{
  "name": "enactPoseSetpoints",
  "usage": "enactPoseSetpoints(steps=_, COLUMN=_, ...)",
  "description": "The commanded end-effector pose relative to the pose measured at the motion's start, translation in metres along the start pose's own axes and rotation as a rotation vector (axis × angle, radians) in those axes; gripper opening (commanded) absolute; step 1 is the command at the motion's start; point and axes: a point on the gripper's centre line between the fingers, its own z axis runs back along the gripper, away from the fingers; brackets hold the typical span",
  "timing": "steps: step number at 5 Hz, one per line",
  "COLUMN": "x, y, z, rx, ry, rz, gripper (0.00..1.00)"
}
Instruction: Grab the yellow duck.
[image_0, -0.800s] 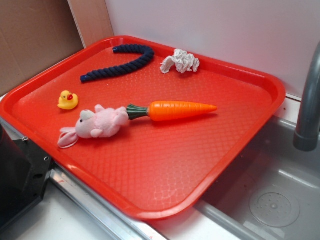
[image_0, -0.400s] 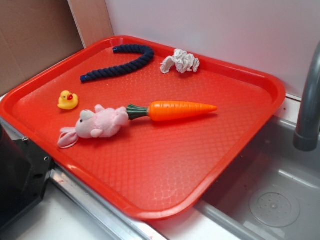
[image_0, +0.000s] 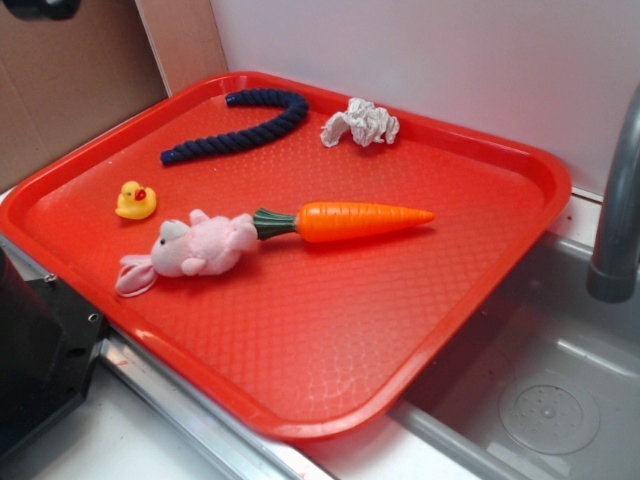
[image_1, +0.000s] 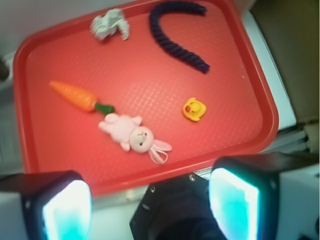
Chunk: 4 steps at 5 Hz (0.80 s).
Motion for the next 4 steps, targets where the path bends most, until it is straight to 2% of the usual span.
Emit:
enactPoseSetpoints(steps=1, x=0.008, y=0.028, z=-0.03, rx=-0.032, ry=-0.073, rz=0.382, gripper=1.0)
enactPoseSetpoints(steps=3, x=0.02, y=0.044, z=-0.071, rx=0.016, ry=-0.121, rz=0.625, gripper=1.0)
enactPoseSetpoints(steps=4, x=0.028, y=0.05, z=-0.095, rx=0.077, ry=-0.143, rz=0.695, gripper=1.0)
